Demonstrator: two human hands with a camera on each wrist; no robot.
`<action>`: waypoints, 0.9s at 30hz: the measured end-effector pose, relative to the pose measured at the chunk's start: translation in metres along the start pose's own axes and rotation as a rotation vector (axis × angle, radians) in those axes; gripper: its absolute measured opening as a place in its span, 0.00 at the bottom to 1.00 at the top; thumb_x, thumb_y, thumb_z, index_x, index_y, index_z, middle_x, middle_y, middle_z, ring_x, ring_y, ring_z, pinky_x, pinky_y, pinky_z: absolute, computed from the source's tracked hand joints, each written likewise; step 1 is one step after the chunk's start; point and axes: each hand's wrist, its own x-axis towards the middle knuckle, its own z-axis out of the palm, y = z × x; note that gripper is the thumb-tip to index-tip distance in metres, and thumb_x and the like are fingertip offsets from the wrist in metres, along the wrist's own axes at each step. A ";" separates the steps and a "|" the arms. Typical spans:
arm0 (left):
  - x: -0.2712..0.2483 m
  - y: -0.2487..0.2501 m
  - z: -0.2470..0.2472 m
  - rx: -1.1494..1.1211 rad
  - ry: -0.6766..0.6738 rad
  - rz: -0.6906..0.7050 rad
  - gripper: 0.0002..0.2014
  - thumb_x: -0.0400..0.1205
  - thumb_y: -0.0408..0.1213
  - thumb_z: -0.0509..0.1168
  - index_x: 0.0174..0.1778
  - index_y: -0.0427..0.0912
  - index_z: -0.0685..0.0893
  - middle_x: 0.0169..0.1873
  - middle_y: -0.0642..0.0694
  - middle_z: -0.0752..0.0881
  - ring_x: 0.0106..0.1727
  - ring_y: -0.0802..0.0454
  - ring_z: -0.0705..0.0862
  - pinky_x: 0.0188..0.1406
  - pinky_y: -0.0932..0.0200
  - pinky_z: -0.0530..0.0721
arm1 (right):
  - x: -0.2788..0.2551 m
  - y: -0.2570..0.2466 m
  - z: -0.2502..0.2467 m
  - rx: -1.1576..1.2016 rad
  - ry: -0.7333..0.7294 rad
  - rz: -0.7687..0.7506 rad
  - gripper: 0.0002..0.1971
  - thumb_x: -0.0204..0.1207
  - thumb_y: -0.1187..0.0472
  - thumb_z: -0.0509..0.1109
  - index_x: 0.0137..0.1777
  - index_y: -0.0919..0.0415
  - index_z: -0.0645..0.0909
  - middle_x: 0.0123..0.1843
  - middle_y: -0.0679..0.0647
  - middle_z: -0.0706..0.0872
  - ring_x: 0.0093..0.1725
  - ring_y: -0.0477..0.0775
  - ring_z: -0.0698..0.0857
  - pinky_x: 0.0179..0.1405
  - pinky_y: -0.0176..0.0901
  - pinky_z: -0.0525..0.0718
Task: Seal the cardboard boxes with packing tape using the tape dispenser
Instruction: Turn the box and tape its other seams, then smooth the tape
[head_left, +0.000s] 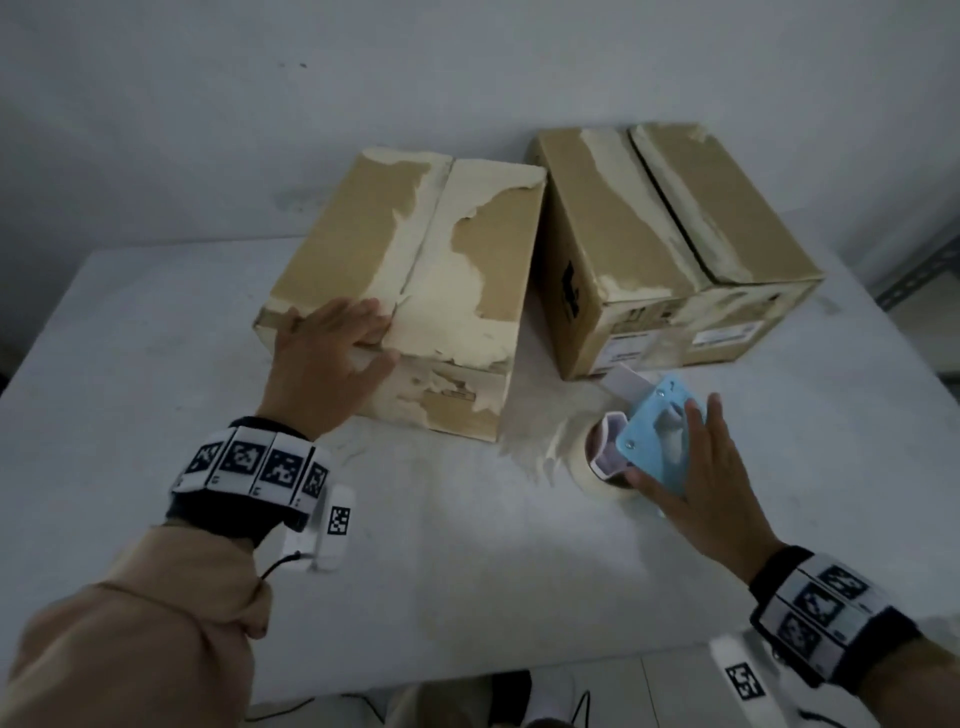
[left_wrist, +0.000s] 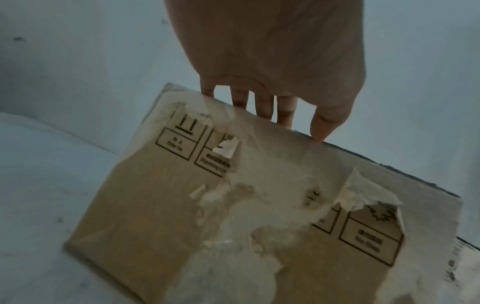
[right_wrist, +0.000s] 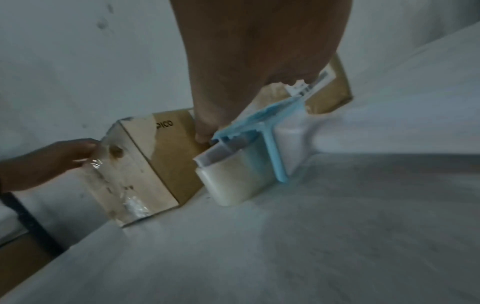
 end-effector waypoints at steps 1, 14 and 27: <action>0.001 0.003 0.002 0.013 0.028 0.002 0.33 0.70 0.60 0.48 0.62 0.43 0.81 0.69 0.48 0.79 0.73 0.47 0.73 0.74 0.36 0.59 | -0.003 0.006 0.002 -0.006 -0.015 0.040 0.52 0.64 0.25 0.56 0.77 0.64 0.52 0.77 0.75 0.60 0.73 0.75 0.67 0.64 0.67 0.75; -0.009 0.012 0.020 0.093 0.014 -0.098 0.35 0.71 0.58 0.40 0.67 0.44 0.74 0.77 0.42 0.66 0.80 0.41 0.59 0.77 0.34 0.48 | -0.021 0.026 0.001 0.129 -0.111 0.034 0.57 0.56 0.22 0.60 0.79 0.58 0.53 0.67 0.65 0.77 0.61 0.65 0.81 0.50 0.59 0.87; 0.035 -0.028 -0.007 0.029 0.114 -0.579 0.42 0.74 0.63 0.56 0.81 0.46 0.54 0.82 0.42 0.50 0.83 0.40 0.47 0.78 0.38 0.48 | 0.012 -0.060 -0.117 0.907 -0.046 -0.088 0.41 0.55 0.21 0.63 0.53 0.58 0.76 0.33 0.46 0.86 0.24 0.49 0.83 0.20 0.39 0.82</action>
